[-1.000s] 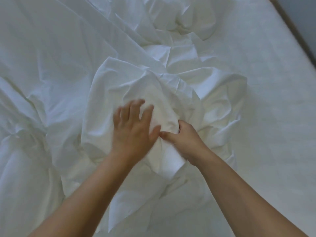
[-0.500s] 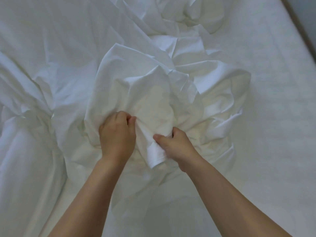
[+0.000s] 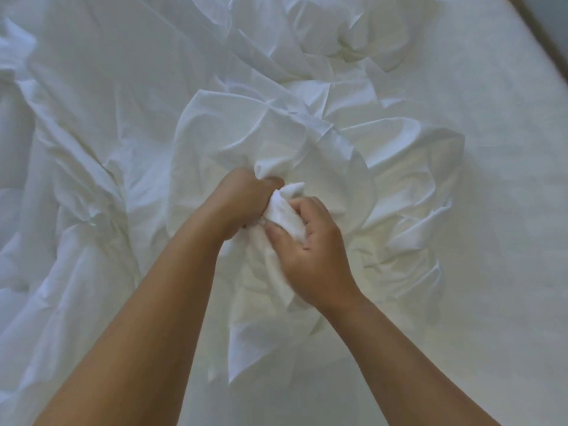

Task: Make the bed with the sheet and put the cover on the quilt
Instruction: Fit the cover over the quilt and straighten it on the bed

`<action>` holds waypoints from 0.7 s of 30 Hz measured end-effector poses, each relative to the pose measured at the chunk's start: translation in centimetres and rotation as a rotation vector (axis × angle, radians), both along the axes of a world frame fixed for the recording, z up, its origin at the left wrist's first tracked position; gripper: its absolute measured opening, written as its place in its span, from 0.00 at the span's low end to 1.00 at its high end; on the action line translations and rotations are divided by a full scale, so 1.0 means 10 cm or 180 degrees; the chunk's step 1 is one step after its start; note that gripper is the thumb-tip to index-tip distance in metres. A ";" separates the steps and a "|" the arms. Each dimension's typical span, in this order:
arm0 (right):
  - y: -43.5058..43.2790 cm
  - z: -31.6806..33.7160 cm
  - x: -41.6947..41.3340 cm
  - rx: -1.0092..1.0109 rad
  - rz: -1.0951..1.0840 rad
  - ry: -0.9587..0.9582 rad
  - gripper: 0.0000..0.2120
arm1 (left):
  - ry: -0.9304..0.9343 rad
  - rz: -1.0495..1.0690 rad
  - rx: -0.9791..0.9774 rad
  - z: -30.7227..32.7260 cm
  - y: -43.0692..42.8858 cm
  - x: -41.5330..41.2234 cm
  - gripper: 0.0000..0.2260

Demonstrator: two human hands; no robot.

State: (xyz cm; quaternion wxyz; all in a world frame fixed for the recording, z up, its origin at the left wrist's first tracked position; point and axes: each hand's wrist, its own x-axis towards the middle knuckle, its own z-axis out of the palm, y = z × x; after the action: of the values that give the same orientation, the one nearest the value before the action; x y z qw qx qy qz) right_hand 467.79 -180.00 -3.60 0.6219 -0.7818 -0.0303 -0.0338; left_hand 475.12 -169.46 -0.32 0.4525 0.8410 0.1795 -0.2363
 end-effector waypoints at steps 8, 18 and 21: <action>0.18 -0.12 0.23 0.1959 -0.0383 0.2468 0.16 | -0.0468 0.0443 -0.0722 0.10 0.17 0.01 0.13; -0.38 -0.46 0.30 -0.0024 -0.1747 0.1935 0.11 | -0.0386 0.1028 -0.1242 -0.01 0.25 -0.05 0.11; -0.24 -0.44 0.26 0.0279 -0.1286 0.2111 0.06 | -0.0288 0.1145 -0.1239 -0.04 0.13 -0.11 0.13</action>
State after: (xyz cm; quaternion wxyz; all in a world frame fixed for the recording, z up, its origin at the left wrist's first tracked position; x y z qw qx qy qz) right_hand 470.42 -182.42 -8.02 0.6115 -0.7132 0.3284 0.0977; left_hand 474.03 -168.18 -0.75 0.6479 0.7024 0.2569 -0.1443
